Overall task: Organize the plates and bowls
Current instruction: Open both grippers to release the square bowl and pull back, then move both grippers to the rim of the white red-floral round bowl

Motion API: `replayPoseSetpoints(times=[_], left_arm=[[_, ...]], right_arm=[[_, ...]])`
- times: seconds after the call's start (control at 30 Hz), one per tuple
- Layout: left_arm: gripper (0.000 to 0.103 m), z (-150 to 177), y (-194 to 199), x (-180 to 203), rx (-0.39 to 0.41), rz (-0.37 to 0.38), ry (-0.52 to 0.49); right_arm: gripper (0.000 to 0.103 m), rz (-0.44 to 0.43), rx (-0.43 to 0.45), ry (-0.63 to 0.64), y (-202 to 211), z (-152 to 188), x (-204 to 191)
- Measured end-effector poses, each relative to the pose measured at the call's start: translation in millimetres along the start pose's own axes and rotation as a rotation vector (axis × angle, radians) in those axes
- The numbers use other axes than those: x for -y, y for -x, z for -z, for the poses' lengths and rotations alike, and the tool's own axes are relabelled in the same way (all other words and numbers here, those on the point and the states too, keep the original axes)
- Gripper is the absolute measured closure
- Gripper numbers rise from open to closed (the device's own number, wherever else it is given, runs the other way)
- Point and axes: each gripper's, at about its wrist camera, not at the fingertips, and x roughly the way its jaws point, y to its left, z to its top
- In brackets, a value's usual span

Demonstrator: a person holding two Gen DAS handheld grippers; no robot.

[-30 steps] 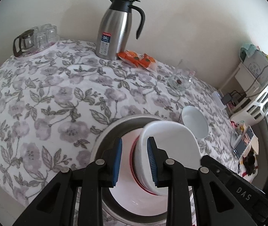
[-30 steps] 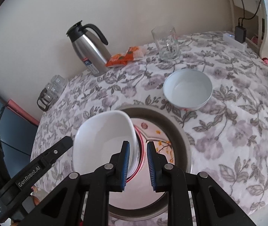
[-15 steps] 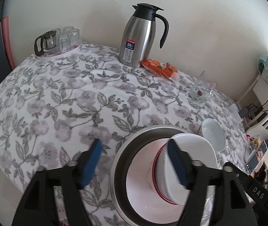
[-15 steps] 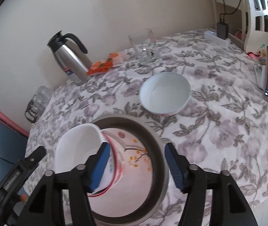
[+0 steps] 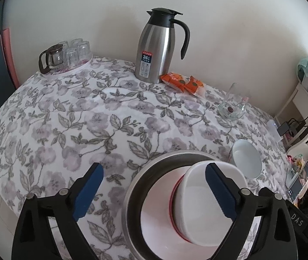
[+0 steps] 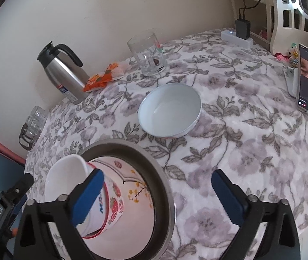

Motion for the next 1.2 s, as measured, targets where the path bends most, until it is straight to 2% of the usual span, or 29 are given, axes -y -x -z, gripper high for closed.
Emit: replayPoseSetpoints(times=[0.2,0.37,0.5,0.57,0.63,0.77,1.0,1.07,1.13,1.2], left_arm=[[0.005,-15.7,8.1,18.4,0.036,0.031,-0.021],[0.005,-30.8,19.3,51.4,0.087,0.076,-0.099],[0.005,-41.3,20.8,82.8,0.080,0.139,-0.160],[0.005,-46.6,17.0,100.2,0.049,0.156,-0.191],[0.005,-49.8,7.9,119.4,-0.002,0.138,-0.224],[0.005,-54.5,-17.7,147.6,-0.105,0.141,-0.221],[0.006,-52.0,-72.3,189.9,-0.240,0.076,-0.252],[0.006,-52.3,-89.1,198.1,-0.275,0.048,-0.257],[0.008,-52.7,-103.2,204.9,-0.303,0.024,-0.262],[0.013,-52.9,-118.6,211.7,-0.339,0.009,-0.266]], right_arm=[[0.000,0.011,0.013,-0.014,-1.3,-6.4,9.1],[0.000,0.028,0.058,-0.041,2.1,-18.9,23.6],[0.000,0.059,0.095,-0.074,4.7,-30.6,41.1],[0.000,0.049,0.103,-0.112,4.8,-36.2,53.2],[0.000,0.026,0.106,-0.152,4.0,-41.8,65.6],[0.000,0.027,0.133,-0.220,-1.1,-50.8,88.8],[0.000,-0.032,0.113,-0.244,-24.7,-59.1,100.5],[0.003,-0.039,0.096,-0.257,-34.8,-60.2,101.5],[0.017,-0.057,0.076,-0.271,-44.8,-60.5,102.7],[0.022,-0.053,0.056,-0.281,-54.7,-60.5,103.7]])
